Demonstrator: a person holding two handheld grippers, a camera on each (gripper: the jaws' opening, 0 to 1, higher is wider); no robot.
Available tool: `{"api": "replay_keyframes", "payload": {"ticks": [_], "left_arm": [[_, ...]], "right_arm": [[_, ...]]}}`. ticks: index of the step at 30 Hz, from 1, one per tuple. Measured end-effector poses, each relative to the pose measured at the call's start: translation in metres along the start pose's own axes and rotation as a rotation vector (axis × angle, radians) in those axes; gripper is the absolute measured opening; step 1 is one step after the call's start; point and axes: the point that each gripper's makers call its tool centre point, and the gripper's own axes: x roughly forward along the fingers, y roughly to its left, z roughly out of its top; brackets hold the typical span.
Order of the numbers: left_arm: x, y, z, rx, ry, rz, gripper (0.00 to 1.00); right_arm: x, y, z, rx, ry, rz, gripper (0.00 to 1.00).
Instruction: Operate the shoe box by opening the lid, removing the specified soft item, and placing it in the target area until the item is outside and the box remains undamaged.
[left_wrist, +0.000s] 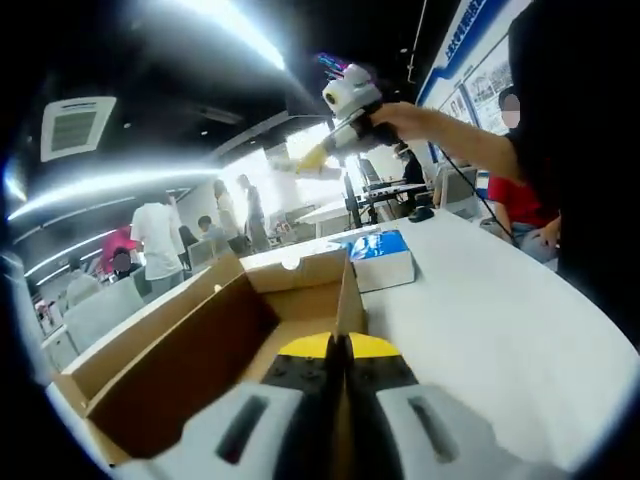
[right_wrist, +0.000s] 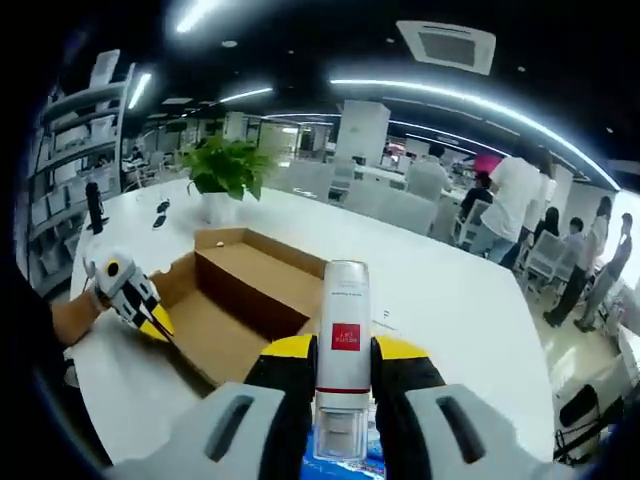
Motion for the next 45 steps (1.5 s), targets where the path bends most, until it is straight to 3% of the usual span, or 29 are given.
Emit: {"api": "replay_keyframes", "payload": {"ticks": [7,15,25,33,45], "left_arm": [[0.0,0.0,0.001,0.0,0.0,0.0,0.04],[0.0,0.001,-0.001,-0.001,-0.001,0.002,0.04],[0.001,0.001,0.001,0.001,-0.001,0.002,0.04],[0.001,0.0,0.004,0.001,-0.002,0.002,0.04],[0.002,0.0,0.005,0.001,-0.002,0.001,0.04]], "right_arm": [[-0.019,-0.06,-0.059,0.09,0.087,-0.125,0.2],[-0.017,-0.087,-0.107,0.191,0.153,-0.189,0.2],[0.008,-0.117,-0.169,0.253,0.233,-0.204,0.2],[0.025,-0.123,-0.201,0.292,0.273,-0.191,0.2],[0.032,-0.117,-0.216,0.296,0.329,-0.172,0.2]]}}
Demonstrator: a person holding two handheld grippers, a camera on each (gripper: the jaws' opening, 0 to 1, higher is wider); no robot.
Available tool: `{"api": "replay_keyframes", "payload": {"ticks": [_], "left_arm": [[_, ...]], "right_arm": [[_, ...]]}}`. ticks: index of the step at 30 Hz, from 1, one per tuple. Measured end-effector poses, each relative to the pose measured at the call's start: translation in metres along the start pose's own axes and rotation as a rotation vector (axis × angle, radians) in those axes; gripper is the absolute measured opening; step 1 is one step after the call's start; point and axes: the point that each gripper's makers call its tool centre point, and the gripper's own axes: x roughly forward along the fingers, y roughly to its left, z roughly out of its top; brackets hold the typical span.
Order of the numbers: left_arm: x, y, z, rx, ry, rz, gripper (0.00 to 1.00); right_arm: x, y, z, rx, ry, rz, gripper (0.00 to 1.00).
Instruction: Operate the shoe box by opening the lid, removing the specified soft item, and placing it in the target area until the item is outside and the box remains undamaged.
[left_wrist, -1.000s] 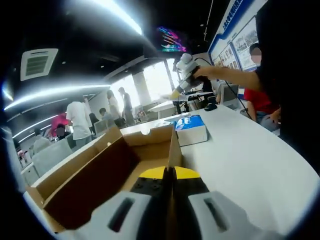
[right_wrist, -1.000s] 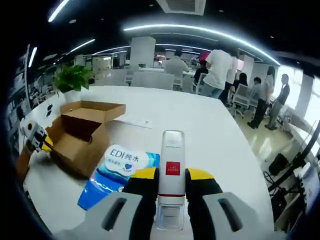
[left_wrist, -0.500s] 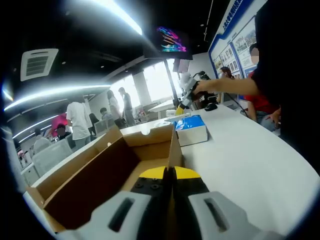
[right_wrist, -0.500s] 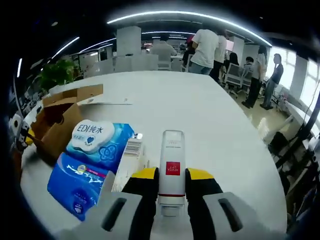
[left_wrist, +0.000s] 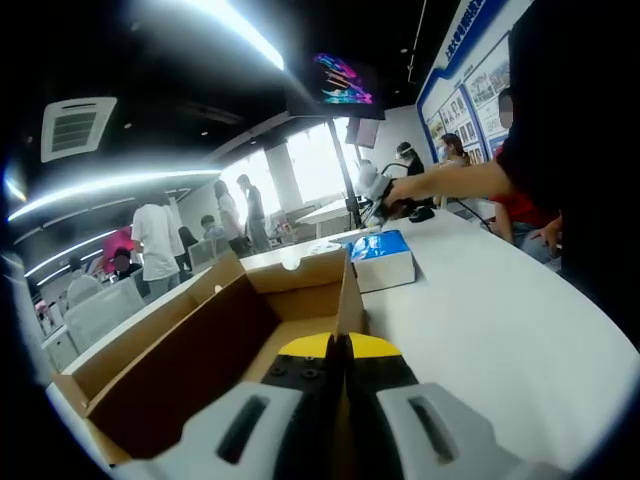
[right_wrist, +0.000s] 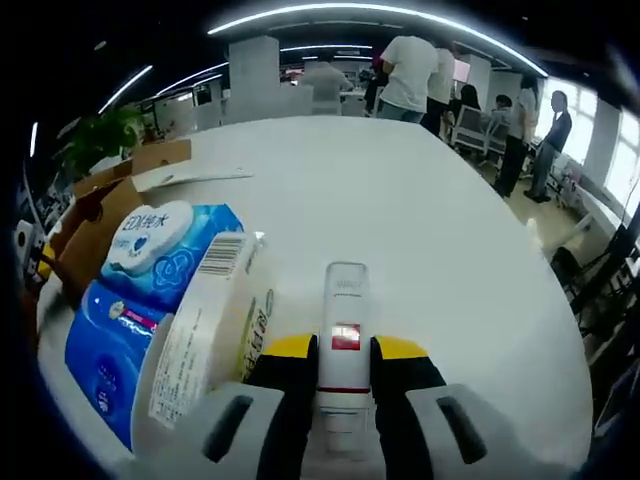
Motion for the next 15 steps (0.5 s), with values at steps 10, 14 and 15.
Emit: {"api": "replay_keyframes", "payload": {"ticks": [10,14,15], "left_arm": [[-0.002,0.002,-0.008,-0.001,0.0,0.001,0.04],[-0.003,0.002,-0.012,-0.001,0.0,0.001,0.04],[-0.003,0.002,-0.012,-0.001,0.0,0.001,0.04]], "right_arm": [[0.004,-0.002,-0.004,-0.035,-0.003,0.005,0.21],[0.006,-0.001,-0.005,-0.064,-0.005,0.006,0.21],[0.006,-0.001,-0.005,-0.062,-0.005,0.006,0.21]]}}
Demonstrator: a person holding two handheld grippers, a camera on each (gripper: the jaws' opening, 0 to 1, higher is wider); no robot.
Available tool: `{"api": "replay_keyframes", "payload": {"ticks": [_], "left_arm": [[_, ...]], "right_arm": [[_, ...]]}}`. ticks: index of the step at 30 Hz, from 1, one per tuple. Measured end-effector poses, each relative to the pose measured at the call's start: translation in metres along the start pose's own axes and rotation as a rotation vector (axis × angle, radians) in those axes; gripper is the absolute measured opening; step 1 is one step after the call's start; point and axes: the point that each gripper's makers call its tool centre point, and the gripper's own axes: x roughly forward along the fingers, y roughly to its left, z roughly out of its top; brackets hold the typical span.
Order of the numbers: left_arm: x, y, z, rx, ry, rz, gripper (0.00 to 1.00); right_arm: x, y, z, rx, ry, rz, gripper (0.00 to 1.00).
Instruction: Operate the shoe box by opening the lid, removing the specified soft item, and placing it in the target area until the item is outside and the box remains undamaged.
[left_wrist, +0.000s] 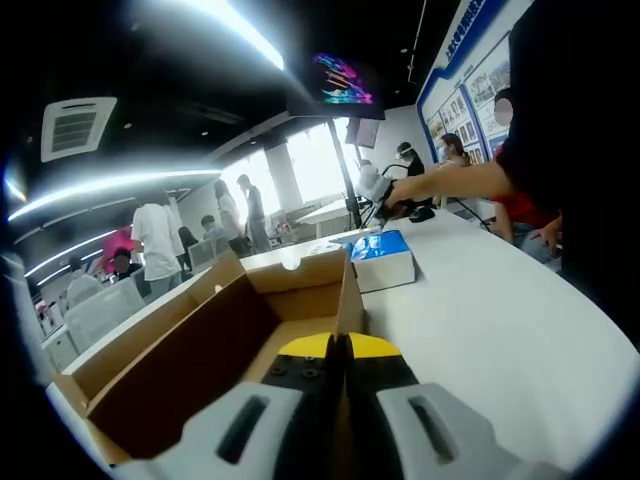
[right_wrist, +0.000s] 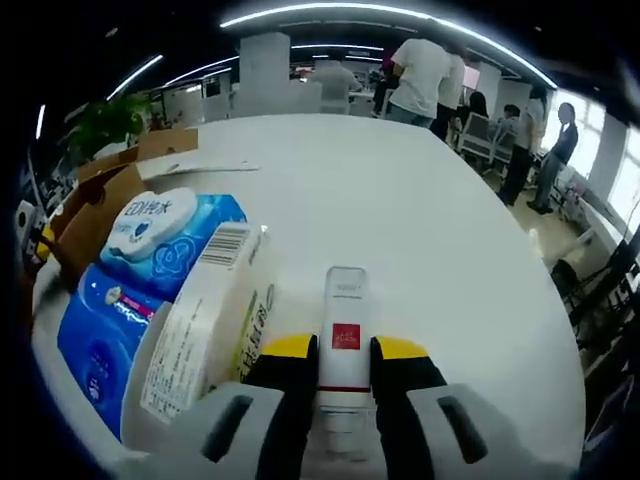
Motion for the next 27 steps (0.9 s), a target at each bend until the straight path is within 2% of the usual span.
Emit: {"api": "replay_keyframes", "payload": {"ticks": [4,10,16,27], "left_arm": [[0.0,0.0,0.001,0.001,0.0,0.002,0.04],[0.002,-0.001,0.006,0.001,0.0,0.002,0.04],[0.002,-0.003,0.009,0.002,0.0,0.002,0.04],[0.003,-0.003,0.012,0.001,0.0,0.002,0.04]], "right_arm": [[-0.007,-0.001,0.005,0.007,-0.019,0.003,0.24],[-0.032,-0.003,0.022,0.003,-0.074,-0.006,0.28],[-0.041,-0.003,0.013,0.023,-0.068,0.009,0.27],[-0.03,0.003,-0.006,0.068,-0.023,0.046,0.19]]}}
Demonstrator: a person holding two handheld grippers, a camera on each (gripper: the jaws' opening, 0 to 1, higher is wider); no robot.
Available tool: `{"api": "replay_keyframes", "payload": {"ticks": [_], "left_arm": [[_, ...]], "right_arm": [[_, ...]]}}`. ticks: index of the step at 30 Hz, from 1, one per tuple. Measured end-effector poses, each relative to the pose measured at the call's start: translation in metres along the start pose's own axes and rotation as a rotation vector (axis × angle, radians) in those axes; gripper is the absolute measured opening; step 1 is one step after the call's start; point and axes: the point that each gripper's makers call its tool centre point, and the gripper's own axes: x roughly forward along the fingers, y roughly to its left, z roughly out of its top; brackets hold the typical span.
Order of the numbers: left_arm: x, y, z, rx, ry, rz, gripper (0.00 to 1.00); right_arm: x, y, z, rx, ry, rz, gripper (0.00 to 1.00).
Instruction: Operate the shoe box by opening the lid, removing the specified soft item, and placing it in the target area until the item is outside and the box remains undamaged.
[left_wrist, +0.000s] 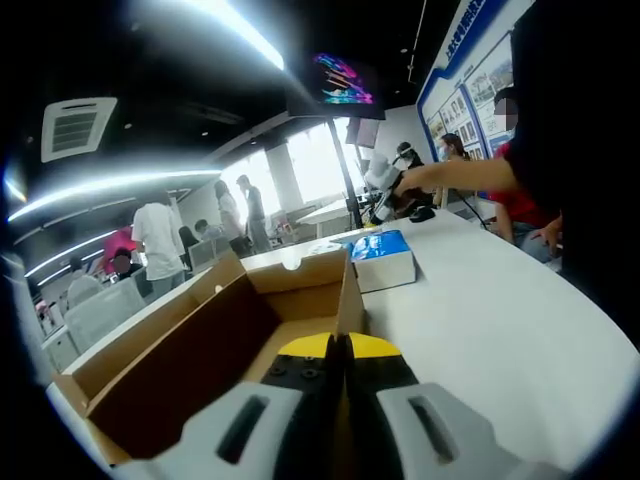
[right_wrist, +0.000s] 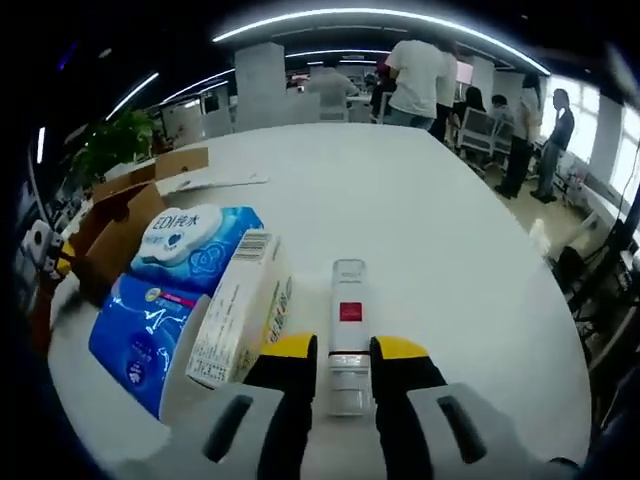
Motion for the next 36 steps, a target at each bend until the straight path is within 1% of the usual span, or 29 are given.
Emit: {"api": "replay_keyframes", "payload": {"ticks": [3,10,14,23,27,31,36], "left_arm": [[0.0,0.0,0.0,0.0,0.0,0.0,0.04],[0.0,0.001,0.0,-0.001,-0.001,-0.001,0.04],[0.0,0.001,0.0,-0.001,-0.001,-0.002,0.04],[0.0,0.001,-0.001,-0.001,-0.001,-0.002,0.04],[0.0,0.0,-0.001,-0.001,-0.001,-0.002,0.04],[0.0,0.001,-0.002,0.0,-0.001,-0.003,0.04],[0.0,0.001,-0.002,0.0,-0.001,-0.002,0.04]], "right_arm": [[-0.002,0.0,0.002,0.013,-0.001,0.008,0.15],[-0.001,0.0,0.001,0.029,0.002,0.019,0.15],[0.001,0.005,0.001,0.026,0.007,0.034,0.16],[0.003,0.003,0.0,0.003,0.012,0.032,0.17],[0.001,0.004,0.002,0.01,0.005,0.031,0.18],[-0.002,0.002,0.01,0.006,-0.024,0.017,0.21],[-0.019,0.006,0.034,0.001,-0.078,0.004,0.23]]}}
